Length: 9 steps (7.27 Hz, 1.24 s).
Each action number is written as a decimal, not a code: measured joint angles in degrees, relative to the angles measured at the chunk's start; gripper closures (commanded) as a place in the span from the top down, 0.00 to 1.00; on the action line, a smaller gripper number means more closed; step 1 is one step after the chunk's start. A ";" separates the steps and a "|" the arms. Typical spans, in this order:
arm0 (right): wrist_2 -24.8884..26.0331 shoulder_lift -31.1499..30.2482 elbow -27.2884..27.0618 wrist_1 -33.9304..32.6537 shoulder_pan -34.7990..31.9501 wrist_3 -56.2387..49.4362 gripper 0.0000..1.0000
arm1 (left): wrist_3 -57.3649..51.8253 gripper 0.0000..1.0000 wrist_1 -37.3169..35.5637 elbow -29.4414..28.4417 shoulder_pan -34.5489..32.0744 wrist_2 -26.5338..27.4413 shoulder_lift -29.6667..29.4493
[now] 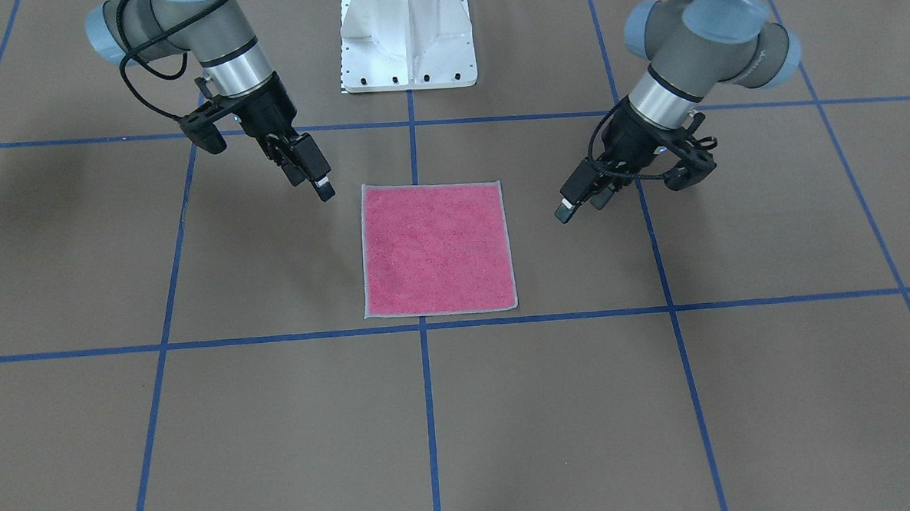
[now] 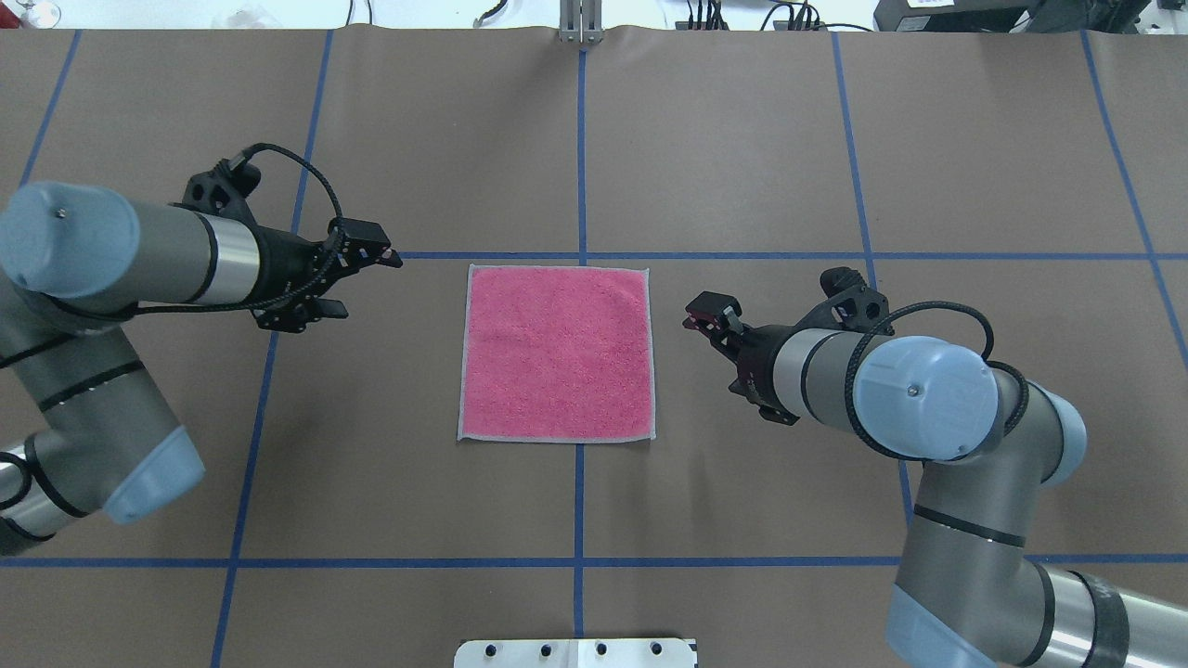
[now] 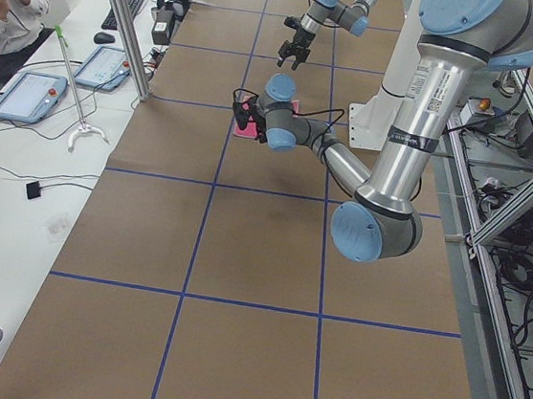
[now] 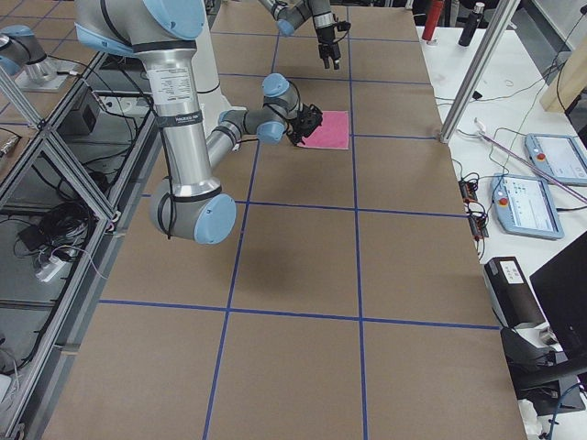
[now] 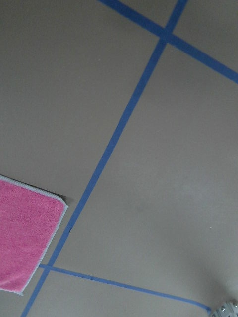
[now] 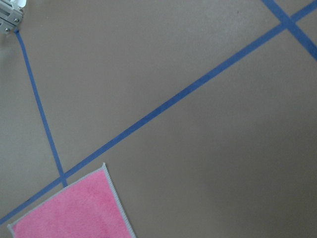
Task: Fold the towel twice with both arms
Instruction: 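Move the left and right grippers toward the near corners of the pink towel, then lower the left gripper onto the near corner while the right gripper waits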
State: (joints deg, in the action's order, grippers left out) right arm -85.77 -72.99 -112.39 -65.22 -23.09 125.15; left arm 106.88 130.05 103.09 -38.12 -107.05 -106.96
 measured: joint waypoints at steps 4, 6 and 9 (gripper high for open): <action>10.96 5.23 3.30 -5.07 7.80 7.07 0.79 | 9.62 1.00 0.10 0.06 6.15 7.20 -2.72; 11.53 5.71 5.50 -5.29 9.54 8.30 0.74 | 9.79 1.00 0.11 0.04 6.35 7.52 -2.73; 11.50 5.61 7.54 -5.84 10.90 8.42 0.61 | 9.70 1.00 0.11 -0.03 6.38 7.56 -2.45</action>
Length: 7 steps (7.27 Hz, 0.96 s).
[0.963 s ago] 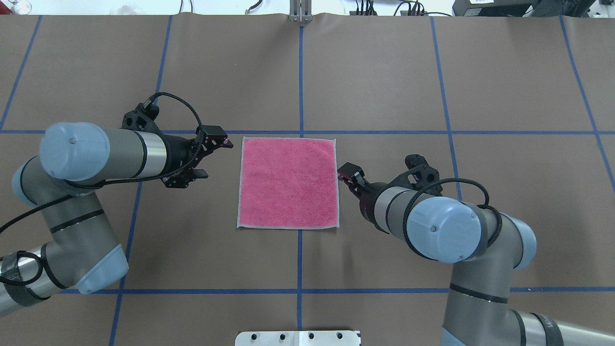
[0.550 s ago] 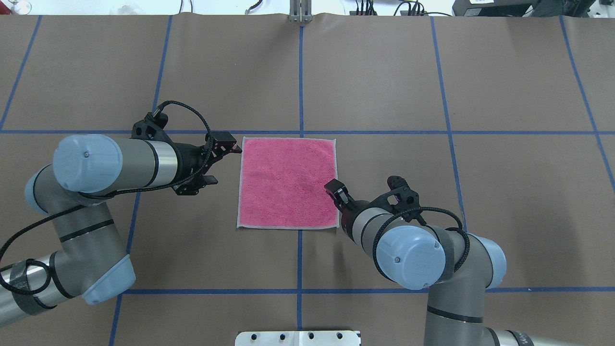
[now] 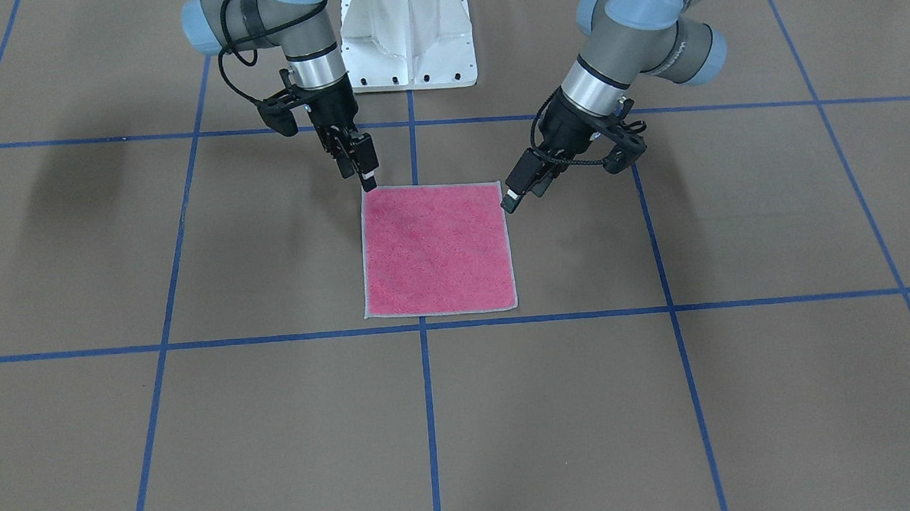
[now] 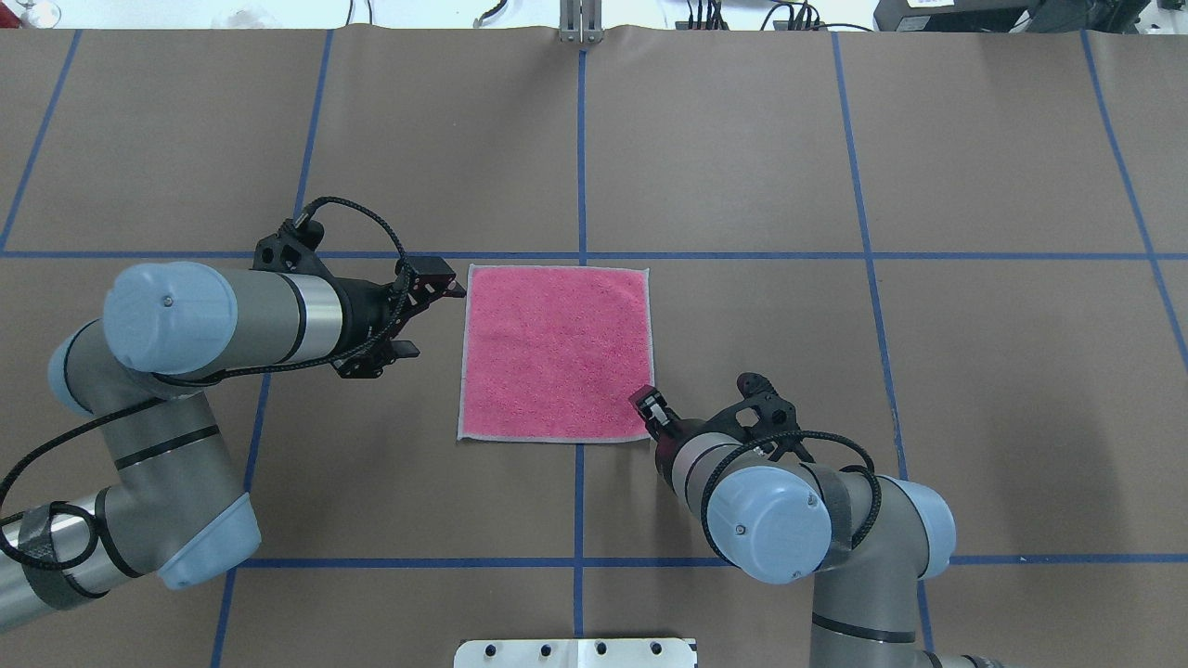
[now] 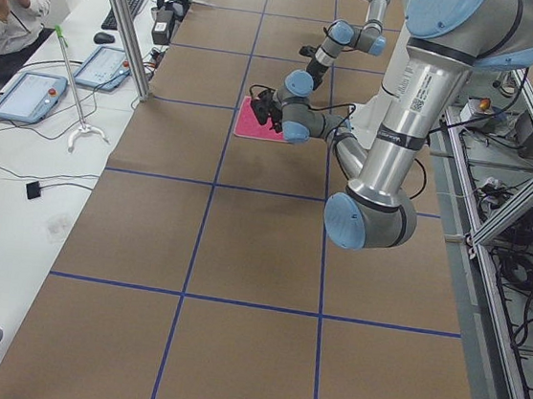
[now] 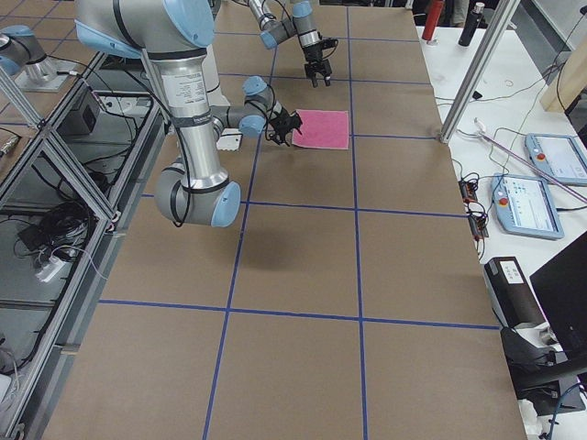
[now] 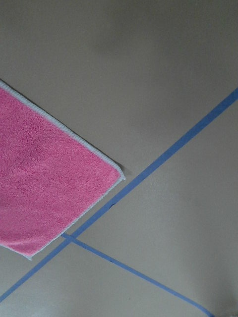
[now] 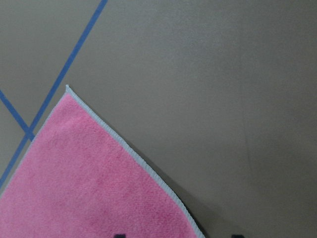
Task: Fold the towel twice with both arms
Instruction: 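Lower the left gripper onto the near corner while the right gripper waits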
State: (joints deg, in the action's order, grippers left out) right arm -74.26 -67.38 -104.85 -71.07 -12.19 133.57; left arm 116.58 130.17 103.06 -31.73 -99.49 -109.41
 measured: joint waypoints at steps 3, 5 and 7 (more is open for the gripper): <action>0.05 0.53 0.93 0.10 0.15 0.16 0.46 | -0.11 1.00 0.00 -0.04 0.04 0.08 0.22; 0.16 1.34 1.53 0.08 0.21 1.28 0.44 | -0.18 1.00 -0.02 -0.02 0.08 0.09 0.31; 0.23 1.68 2.32 0.05 0.27 1.76 0.43 | -0.23 1.00 -0.02 -0.04 0.09 0.15 0.33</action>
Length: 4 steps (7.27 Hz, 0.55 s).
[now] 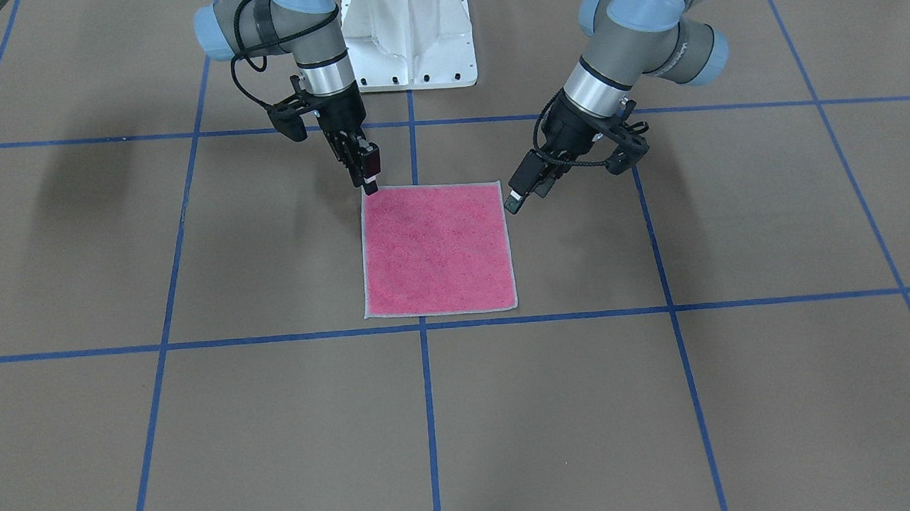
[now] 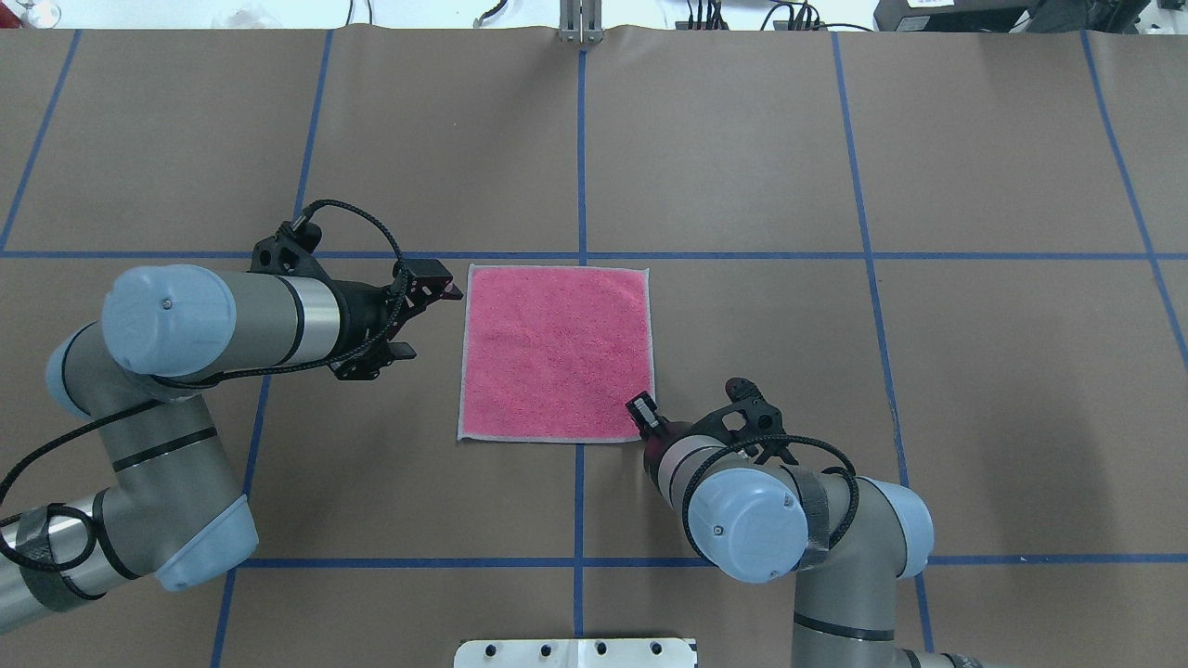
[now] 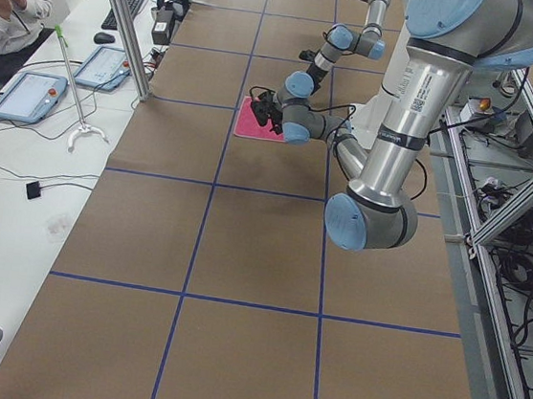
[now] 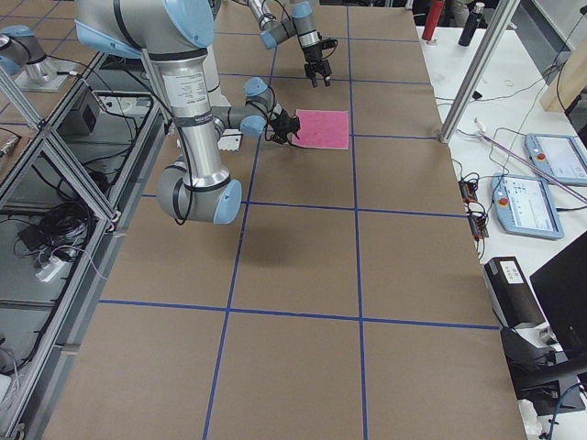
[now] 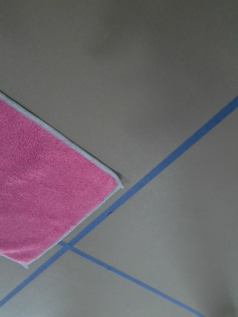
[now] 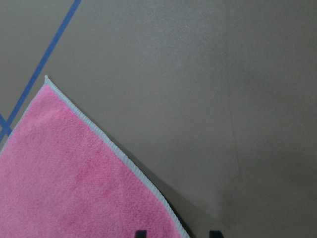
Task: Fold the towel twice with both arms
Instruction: 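Lower the left gripper onto the near corner while the right gripper waits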
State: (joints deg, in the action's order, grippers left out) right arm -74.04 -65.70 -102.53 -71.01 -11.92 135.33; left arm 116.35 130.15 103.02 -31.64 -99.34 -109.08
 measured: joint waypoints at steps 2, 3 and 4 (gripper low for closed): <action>0.03 0.09 0.10 0.05 0.03 0.08 0.00 | -0.06 1.00 0.00 -0.01 0.00 0.03 0.06; 0.08 0.11 0.09 0.21 0.01 0.32 0.00 | -0.06 1.00 -0.02 -0.01 0.00 0.03 0.08; 0.13 0.13 0.04 0.36 -0.01 0.57 0.00 | -0.07 1.00 -0.02 -0.01 0.00 0.03 0.09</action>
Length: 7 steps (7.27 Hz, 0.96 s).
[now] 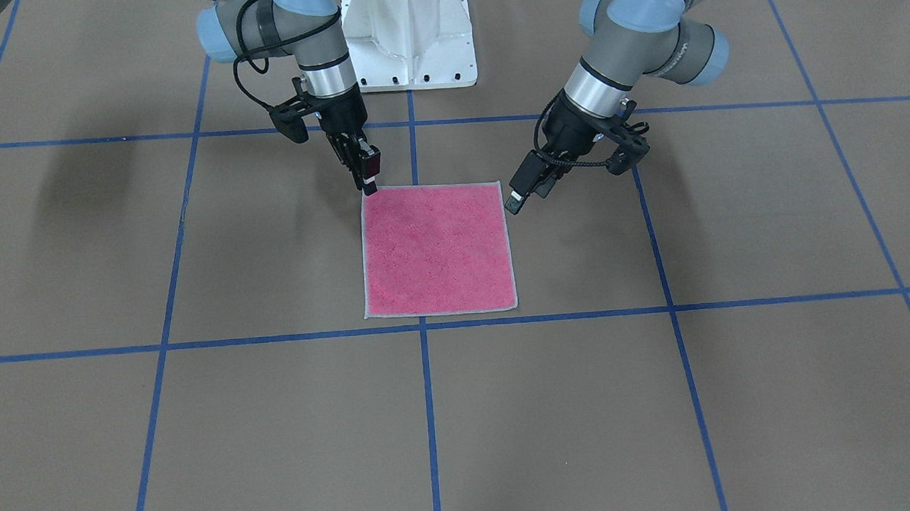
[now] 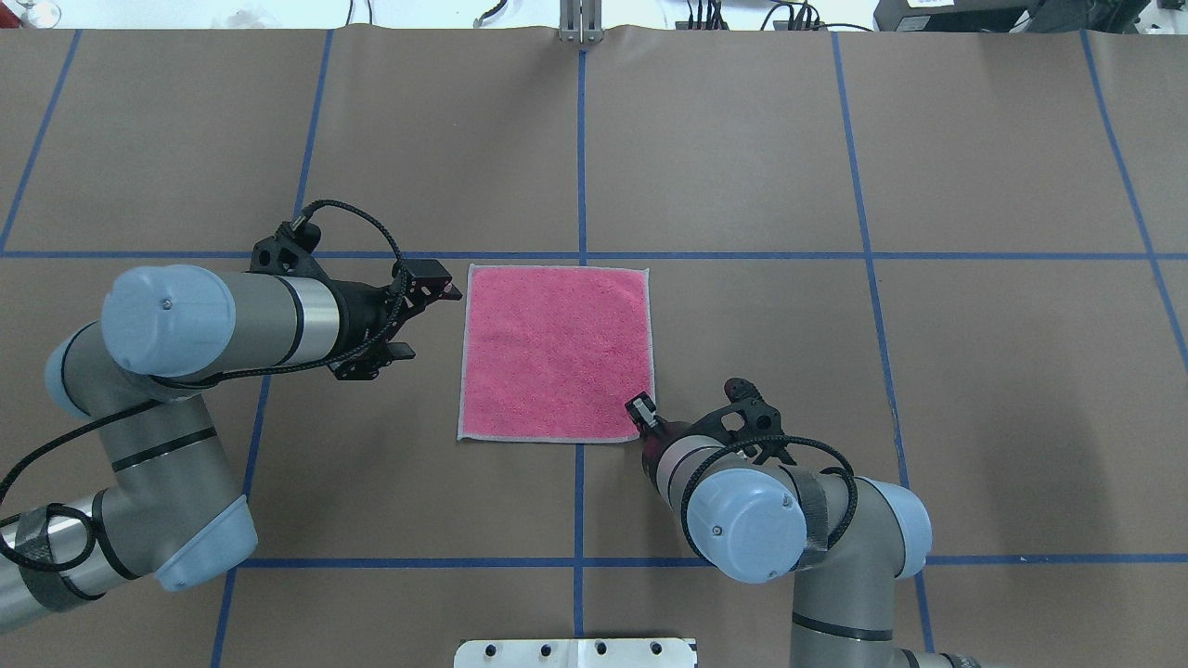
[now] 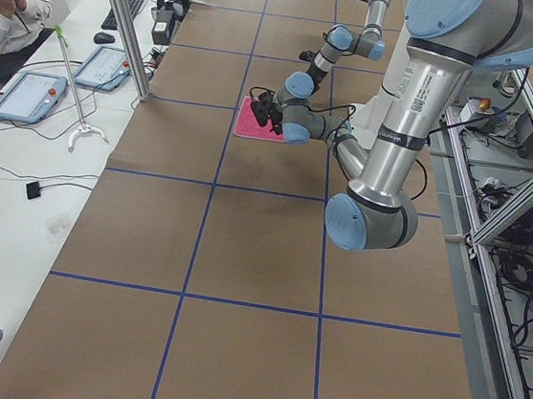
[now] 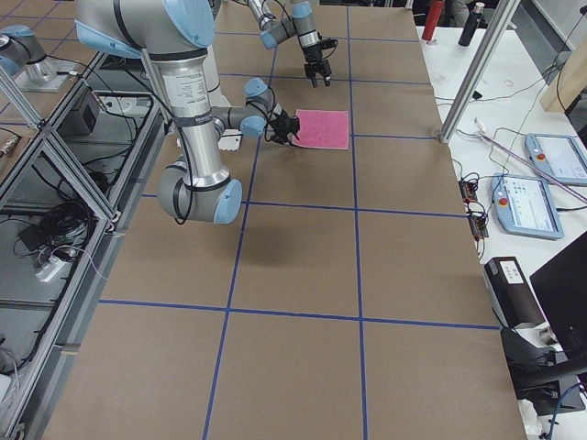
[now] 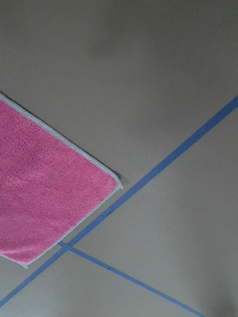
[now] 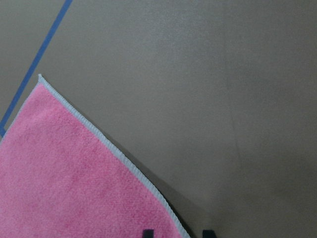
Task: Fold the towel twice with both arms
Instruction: 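Lower the left gripper onto the near corner while the right gripper waits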
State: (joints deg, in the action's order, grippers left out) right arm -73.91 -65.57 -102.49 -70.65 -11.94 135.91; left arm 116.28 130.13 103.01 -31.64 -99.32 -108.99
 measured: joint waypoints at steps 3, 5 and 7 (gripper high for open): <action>0.42 0.00 -0.35 0.25 -0.15 0.28 0.00 | -0.33 1.00 -0.11 -0.02 1.10 0.35 -0.30; 0.98 0.00 -0.58 0.32 -0.24 0.32 0.00 | 1.09 0.89 -0.02 0.02 5.39 4.23 -0.56; 1.40 0.00 -0.62 0.36 -0.27 0.33 0.00 | 5.23 0.79 0.01 -0.01 10.24 9.15 -0.47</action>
State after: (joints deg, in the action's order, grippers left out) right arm -72.51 -65.57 -103.11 -70.29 -12.21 136.23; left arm 121.51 130.14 103.00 -21.40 -90.17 -109.46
